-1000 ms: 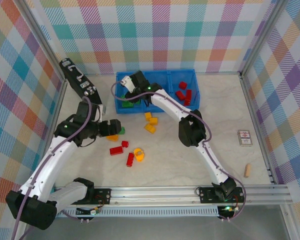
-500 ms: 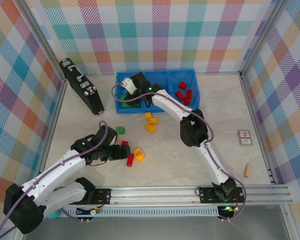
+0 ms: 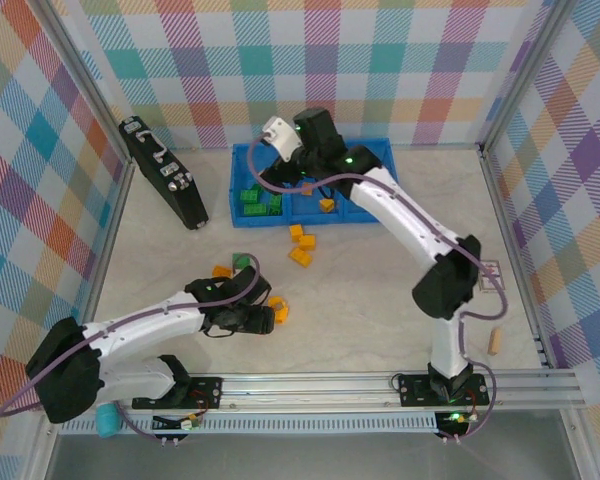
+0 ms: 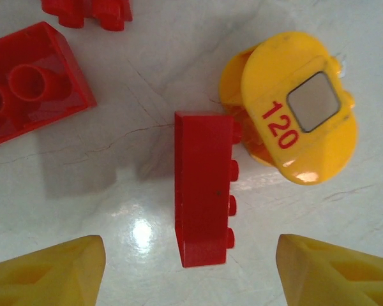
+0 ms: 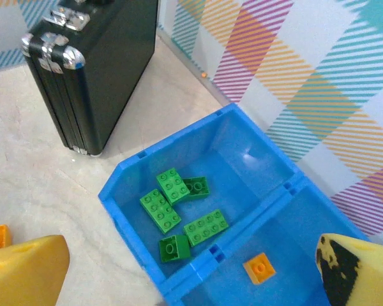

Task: Sort the legos into containers by color
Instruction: Pick up the lego from the middle-left of the table.

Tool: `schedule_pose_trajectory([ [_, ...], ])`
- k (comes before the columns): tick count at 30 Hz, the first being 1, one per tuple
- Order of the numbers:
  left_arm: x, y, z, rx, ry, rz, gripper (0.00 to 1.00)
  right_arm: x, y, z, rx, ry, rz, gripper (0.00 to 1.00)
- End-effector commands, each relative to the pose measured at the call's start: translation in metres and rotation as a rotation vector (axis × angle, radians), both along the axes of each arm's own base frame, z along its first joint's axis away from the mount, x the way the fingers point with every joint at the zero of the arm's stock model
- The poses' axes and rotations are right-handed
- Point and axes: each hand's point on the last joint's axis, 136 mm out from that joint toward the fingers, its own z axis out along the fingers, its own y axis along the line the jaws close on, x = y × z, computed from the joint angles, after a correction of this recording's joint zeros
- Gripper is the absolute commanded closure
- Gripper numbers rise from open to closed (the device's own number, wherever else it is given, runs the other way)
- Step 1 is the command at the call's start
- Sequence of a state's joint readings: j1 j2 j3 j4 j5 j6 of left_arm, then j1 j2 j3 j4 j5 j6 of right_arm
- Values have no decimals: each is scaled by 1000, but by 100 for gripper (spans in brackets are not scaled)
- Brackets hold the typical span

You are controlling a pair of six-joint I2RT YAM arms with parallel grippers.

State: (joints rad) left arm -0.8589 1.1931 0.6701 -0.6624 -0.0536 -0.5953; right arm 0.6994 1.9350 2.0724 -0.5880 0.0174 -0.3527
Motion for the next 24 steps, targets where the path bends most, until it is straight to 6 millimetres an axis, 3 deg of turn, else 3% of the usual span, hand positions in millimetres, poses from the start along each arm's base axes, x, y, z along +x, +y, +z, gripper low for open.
schedule_pose_trajectory([
  [1,9,-4,1,35,-43,11,33,-19,-25,7,-18,16,-28,1],
  [11,13,-13,-21,126,-5,-19,55,-103,-100,63,75,21,-97,1],
  [19,17,-25,-24,145,28,-35,81,-144,-180,55,-44,57,-310,1],
  [24,18,-25,3,173,25,-57,85,-164,-211,60,-3,32,-390,1],
])
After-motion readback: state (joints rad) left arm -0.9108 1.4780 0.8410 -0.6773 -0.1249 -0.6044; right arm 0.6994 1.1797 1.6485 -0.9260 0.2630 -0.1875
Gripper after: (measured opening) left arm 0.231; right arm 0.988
